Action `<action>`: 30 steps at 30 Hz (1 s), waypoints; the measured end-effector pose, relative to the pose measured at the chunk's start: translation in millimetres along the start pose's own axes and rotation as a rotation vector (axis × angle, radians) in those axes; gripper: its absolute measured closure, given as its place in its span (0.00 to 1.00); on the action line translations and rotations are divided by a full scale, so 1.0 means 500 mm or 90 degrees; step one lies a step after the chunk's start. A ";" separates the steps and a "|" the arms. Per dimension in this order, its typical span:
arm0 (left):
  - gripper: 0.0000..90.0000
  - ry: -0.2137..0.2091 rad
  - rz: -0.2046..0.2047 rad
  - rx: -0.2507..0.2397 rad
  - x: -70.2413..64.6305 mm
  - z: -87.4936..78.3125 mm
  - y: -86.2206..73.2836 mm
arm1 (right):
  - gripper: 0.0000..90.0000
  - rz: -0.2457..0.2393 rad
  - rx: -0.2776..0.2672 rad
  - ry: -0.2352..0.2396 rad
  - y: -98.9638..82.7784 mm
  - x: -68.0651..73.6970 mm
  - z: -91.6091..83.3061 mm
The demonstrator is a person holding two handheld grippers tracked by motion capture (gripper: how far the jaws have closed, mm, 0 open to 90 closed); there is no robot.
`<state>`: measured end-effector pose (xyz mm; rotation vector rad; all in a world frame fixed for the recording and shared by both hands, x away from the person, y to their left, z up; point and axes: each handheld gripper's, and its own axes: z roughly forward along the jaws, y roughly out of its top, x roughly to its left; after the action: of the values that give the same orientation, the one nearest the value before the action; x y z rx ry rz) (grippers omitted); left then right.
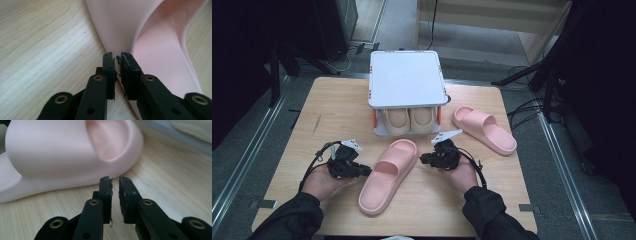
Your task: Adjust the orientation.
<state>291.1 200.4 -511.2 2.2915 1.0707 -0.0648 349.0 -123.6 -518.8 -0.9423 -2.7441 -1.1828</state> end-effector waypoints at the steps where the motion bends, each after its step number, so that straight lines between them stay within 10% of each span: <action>1: 0.90 -0.002 0.003 0.001 -0.002 0.001 0.000 | 0.90 -0.004 0.002 0.001 0.002 0.005 0.006; 17: 0.83 -0.024 0.037 -0.002 -0.040 0.006 -0.003 | 0.87 -0.028 0.002 -0.006 0.021 0.024 0.048; 30: 0.61 -0.008 0.007 -0.083 -0.001 -0.039 0.009 | 0.77 -0.031 -0.052 -0.066 0.014 -0.021 -0.046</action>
<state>290.3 208.4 -492.8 2.1775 1.0256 -0.0062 356.1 -140.4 -500.4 -0.9779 -2.8331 -1.2996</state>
